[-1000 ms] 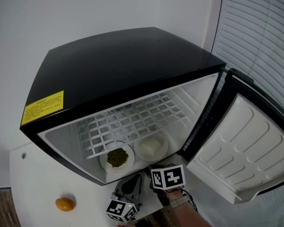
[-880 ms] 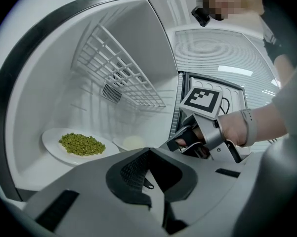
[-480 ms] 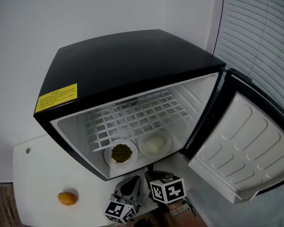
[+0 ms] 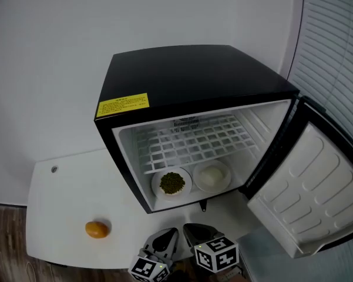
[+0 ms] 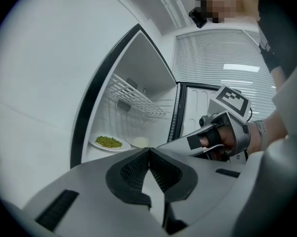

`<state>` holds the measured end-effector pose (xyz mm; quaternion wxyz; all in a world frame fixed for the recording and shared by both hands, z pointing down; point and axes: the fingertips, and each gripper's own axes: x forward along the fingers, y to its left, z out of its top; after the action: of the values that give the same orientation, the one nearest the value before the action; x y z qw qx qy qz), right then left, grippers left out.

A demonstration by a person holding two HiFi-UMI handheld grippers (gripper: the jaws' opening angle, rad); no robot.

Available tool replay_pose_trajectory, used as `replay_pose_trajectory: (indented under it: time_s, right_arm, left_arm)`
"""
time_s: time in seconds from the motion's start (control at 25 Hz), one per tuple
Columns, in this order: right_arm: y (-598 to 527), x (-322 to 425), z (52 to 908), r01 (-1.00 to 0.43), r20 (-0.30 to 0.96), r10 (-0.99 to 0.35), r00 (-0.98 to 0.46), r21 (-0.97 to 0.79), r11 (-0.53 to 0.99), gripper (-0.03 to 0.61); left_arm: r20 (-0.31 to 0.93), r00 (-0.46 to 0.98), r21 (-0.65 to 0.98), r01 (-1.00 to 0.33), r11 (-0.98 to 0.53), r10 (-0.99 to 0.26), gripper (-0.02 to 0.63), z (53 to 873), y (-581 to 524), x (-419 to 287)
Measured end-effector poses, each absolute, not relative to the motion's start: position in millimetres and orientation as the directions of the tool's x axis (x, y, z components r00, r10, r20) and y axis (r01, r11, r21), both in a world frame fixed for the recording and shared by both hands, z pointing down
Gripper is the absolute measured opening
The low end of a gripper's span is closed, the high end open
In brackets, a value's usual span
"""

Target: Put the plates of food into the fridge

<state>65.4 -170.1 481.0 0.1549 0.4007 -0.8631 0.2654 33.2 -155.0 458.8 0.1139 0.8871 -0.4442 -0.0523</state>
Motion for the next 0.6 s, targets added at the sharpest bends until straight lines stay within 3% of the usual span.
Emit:
replay_pose_trajectory:
  time_s: [0.6]
  right_arm:
    - [-91.2, -25.7, 503.8, -0.599, 0.474, -0.419, -0.775, -0.337, 0.726, 0.006]
  left_arm:
    - [0.020, 0.399, 0.284, -0.881, -0.378, -0.917, 0.008, 480.3, -79.4, -51.9]
